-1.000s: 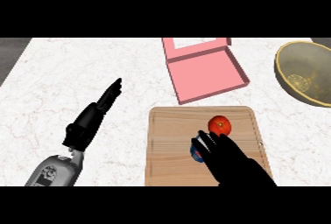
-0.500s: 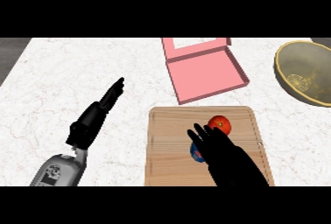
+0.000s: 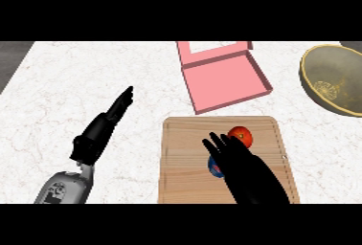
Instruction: Pick the can from the cutting board and place it in the cardboard box
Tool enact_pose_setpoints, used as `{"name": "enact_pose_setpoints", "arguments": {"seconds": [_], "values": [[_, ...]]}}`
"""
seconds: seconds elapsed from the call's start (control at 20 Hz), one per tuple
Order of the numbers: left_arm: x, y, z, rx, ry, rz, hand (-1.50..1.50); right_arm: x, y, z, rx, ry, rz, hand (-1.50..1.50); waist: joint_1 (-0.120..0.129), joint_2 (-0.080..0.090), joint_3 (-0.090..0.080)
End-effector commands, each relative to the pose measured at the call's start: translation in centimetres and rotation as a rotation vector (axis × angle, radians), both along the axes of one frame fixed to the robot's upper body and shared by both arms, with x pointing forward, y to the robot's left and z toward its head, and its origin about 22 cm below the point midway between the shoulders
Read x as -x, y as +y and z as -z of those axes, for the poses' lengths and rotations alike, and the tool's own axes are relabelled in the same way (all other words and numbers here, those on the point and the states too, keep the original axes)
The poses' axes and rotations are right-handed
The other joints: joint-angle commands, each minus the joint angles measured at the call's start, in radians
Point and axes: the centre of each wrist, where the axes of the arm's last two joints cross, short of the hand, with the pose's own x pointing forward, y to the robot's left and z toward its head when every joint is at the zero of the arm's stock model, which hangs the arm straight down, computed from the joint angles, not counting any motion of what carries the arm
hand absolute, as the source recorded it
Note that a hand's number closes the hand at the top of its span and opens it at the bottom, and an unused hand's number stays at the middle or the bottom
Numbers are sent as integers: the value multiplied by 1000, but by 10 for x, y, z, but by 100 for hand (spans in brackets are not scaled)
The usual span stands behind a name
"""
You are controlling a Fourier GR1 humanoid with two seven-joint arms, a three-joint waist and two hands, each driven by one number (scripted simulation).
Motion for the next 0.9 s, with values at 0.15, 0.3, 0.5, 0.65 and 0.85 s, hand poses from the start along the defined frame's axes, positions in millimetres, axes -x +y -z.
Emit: {"name": "enact_pose_setpoints", "arguments": {"seconds": [0.15, 0.3, 0.5, 0.65, 0.85], "values": [[-15, -6, -14, 0, 12, 22, 0, -1, 19, 20, 49, 48, -11, -150, -1, 0, 0], [-5, 5, 2, -14, 2, 5, 0, -11, -1, 38, 51, 64, -1, -150, 0, 0, 0], [11, 18, 4, 0, -3, 11, 0, -5, -1, 48, 49, 81, 15, -150, 2, 0, 0], [-15, 9, -10, 3, -12, 2, 0, -26, 16, 46, 54, 75, -4, -150, 1, 1, 0], [-4, 2, -5, 10, 0, -4, 0, -25, -8, 65, 113, 65, 1, -150, 2, 0, 0]]}}
